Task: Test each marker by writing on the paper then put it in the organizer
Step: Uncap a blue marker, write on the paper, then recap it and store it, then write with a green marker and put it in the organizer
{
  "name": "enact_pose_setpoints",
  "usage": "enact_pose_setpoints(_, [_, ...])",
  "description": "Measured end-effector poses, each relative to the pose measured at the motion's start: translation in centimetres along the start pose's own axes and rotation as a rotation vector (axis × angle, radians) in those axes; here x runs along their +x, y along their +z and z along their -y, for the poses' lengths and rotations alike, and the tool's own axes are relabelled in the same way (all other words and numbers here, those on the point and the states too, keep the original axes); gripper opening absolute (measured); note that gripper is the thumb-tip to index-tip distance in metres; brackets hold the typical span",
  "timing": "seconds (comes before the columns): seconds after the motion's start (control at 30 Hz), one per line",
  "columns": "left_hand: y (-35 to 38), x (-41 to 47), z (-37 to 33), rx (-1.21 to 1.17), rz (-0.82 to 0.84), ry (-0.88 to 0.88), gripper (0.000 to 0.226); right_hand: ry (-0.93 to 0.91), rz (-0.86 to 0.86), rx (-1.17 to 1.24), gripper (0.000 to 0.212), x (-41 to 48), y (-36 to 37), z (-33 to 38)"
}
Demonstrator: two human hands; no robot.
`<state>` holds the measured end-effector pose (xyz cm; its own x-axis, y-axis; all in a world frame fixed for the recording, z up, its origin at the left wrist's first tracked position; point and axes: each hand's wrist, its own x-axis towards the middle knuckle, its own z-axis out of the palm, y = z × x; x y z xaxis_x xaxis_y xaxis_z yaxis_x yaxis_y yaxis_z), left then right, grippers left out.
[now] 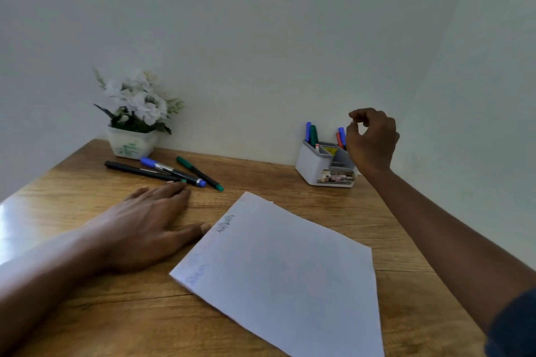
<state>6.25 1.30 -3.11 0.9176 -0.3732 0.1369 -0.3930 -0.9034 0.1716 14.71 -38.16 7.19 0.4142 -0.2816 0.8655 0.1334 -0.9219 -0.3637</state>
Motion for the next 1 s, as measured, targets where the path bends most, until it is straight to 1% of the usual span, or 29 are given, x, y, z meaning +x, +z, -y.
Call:
enact_pose_setpoints(0.07, [-1.4, -0.8, -1.4, -0.033, 0.126, -0.029, 0.119, -0.132, 0.025, 0.113, 0.02, -1.6, -0.8, 2.8])
enact_pose_setpoints(0.1, [-1.8, -1.0, -1.7, -0.024, 0.138, -0.027, 0.116, -0.177, 0.074, 0.201, 0.018, -2.5, -0.9, 4.2])
enact_pose_setpoints(0.17, [-2.2, -1.2, -2.2, 0.0, 0.141, -0.048, 0.102, -0.169, 0.255, 0.367, 0.016, -4.2, -0.2, 7.2])
enact_pose_setpoints(0.23, [-1.9, -1.2, -2.2, 0.026, 0.141, -0.05, 0.096, -0.074, 0.501, 0.421, 0.015, -5.7, 1.3, 10.3])
enact_pose_setpoints(0.3, [-1.9, -1.1, -2.1, 0.014, 0.144, -0.05, 0.097, -0.017, 0.717, 0.374, 0.006, -6.7, 3.5, 12.9])
enact_pose_setpoints(0.33, [-1.9, -1.0, -2.1, 0.017, 0.146, -0.048, 0.097, -0.013, 0.788, 0.342, 0.005, -6.9, 4.5, 14.1])
enact_pose_setpoints(0.5, [-1.6, -0.8, -1.7, 0.013, 0.135, -0.035, 0.096, 0.016, 1.007, 0.215, 0.015, -7.5, 9.4, 19.5])
enact_pose_setpoints(0.63, [-1.3, -0.6, -1.3, -0.005, 0.123, -0.01, 0.096, 0.069, 1.184, 0.073, 0.032, -7.6, 11.8, 21.6])
enact_pose_setpoints(0.73, [-1.2, -0.4, -1.3, -0.015, 0.113, -0.005, 0.096, 0.054, 1.228, 0.0, 0.037, -7.7, 12.7, 22.2])
enact_pose_setpoints(0.8, [-1.1, -0.5, -1.2, -0.02, 0.112, -0.002, 0.096, 0.032, 1.207, 0.0, 0.032, -7.7, 12.9, 22.3])
enact_pose_setpoints(0.87, [-1.0, -0.4, -1.2, -0.03, 0.104, 0.003, 0.097, 0.012, 1.14, 0.062, 0.022, -7.5, 12.3, 22.1])
enact_pose_setpoints(0.93, [-1.1, -0.4, -1.2, -0.047, 0.096, -0.001, 0.097, 0.014, 1.062, 0.202, 0.014, -6.8, 11.0, 21.9])
enact_pose_setpoints(0.97, [-1.2, -0.4, -1.2, -0.062, 0.087, -0.003, 0.097, -0.01, 1.021, 0.251, 0.012, -6.4, 9.9, 21.8])
enact_pose_setpoints(1.0, [-1.3, -0.4, -1.1, -0.082, 0.072, -0.006, 0.096, -0.072, 0.977, 0.261, 0.011, -6.2, 8.7, 21.5])
